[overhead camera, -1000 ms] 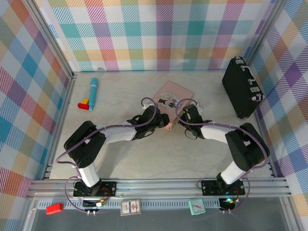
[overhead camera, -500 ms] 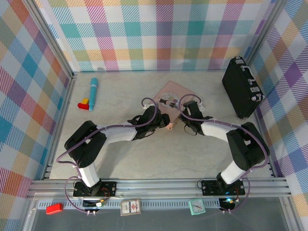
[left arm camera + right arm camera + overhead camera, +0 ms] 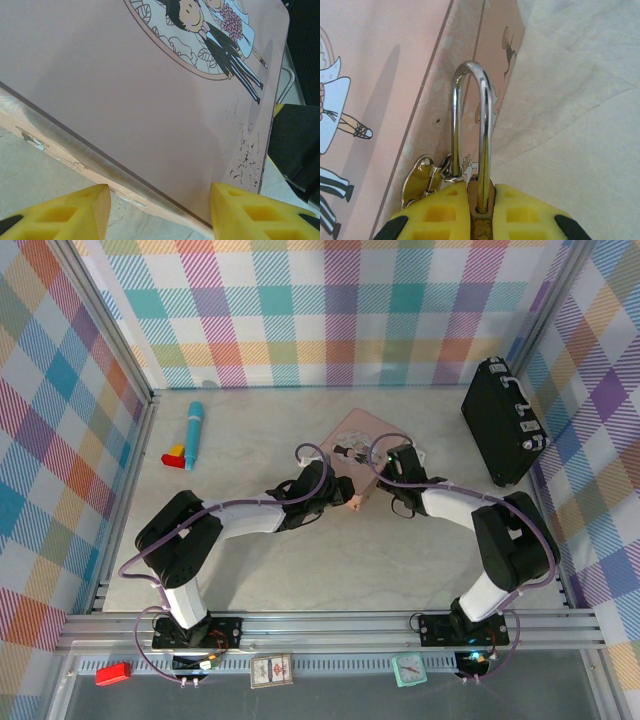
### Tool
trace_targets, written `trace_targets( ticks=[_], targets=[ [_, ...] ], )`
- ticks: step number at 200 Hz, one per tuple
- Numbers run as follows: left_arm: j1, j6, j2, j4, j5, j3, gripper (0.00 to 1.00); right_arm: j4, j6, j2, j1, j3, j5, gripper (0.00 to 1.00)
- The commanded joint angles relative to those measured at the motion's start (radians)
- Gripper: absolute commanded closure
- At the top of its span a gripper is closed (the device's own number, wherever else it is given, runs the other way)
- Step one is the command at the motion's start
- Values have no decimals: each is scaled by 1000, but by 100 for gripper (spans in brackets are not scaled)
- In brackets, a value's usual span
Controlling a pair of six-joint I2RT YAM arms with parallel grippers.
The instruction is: Unlock the padlock with the key
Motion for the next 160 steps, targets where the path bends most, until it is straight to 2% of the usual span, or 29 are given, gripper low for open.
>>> trace_targets(
  ticks=[1,25,68,88,136,160],
  targets=[
    [-15,7,56,-208,1,-40,47,166,-66,-49,-67,-37,-90,100],
    [-14,5,51,-211,-1,-41,47,246,46,-52,-176,-66,-314,100],
    [-15,4,51,-213,-3,-43,47,310,61,-66,-223,-85,-508,100],
    [-15,5,49,-213,-4,-41,47,296,57,-75,-224,-99,-541,98],
    [-14,8,48,-219,-4,-37,47,336,82,-92,-266,-185,-516,97],
    [-14,11,47,-227,-6,-34,47,388,110,-61,-314,-184,-622,97]
  ],
)
